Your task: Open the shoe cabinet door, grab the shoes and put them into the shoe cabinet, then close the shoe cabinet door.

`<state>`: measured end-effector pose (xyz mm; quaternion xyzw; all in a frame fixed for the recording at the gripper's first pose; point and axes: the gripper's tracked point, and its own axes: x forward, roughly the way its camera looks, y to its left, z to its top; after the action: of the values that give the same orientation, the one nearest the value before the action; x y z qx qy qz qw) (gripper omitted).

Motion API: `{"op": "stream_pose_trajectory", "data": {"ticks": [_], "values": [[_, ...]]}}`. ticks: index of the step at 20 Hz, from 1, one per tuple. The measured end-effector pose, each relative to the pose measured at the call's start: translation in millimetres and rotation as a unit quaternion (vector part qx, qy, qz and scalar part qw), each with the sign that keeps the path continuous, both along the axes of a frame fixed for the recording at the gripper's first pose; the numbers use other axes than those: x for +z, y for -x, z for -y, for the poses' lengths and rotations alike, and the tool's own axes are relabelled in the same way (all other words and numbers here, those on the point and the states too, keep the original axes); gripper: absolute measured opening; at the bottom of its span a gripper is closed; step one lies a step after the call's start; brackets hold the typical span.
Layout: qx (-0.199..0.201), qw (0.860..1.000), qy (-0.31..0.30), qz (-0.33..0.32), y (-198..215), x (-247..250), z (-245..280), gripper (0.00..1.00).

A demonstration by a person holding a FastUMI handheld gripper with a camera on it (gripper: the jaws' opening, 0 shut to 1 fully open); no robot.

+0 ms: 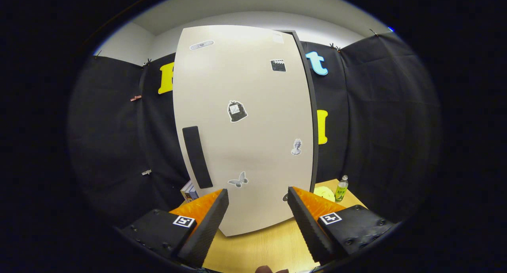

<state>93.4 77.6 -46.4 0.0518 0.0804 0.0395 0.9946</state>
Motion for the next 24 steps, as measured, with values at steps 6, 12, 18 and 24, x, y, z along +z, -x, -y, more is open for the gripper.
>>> {"op": "stream_pose_trajectory", "data": {"ticks": [6, 12, 18, 24], "values": [[-0.002, 1.000, 0.006, 0.008, 0.1, 2.6, 5.0, 0.98], [0.006, 0.999, 0.024, 0.021, -1.9, 7.4, 0.9, 0.98], [0.008, 0.999, 0.037, 0.029, 0.6, 8.5, -2.1, 0.98], [0.006, 0.999, 0.036, 0.030, 1.0, 10.2, -0.8, 0.98]]}}
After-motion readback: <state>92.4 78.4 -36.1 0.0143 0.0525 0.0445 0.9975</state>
